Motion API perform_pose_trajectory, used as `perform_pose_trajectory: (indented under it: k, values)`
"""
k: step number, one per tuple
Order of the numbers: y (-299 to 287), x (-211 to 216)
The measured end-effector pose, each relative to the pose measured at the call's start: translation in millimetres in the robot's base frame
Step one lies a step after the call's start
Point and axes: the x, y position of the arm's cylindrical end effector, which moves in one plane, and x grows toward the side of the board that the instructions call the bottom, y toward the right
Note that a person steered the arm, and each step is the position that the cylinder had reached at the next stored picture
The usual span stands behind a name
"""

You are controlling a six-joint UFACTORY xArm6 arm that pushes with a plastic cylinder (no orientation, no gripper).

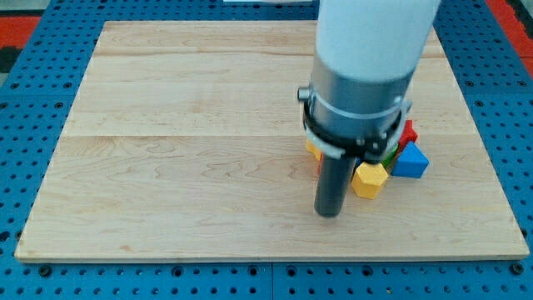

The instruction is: Push the triangle slightly to the left

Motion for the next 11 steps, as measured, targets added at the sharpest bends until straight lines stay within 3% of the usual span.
perform_pose_trajectory:
  k: [2,3,6,8,11]
  values:
    - [87.0,8.2]
    - [140.9,-31.9]
    - [156.5,-91.1]
    - [155.6,-63.6]
    - [151.4,-70.4]
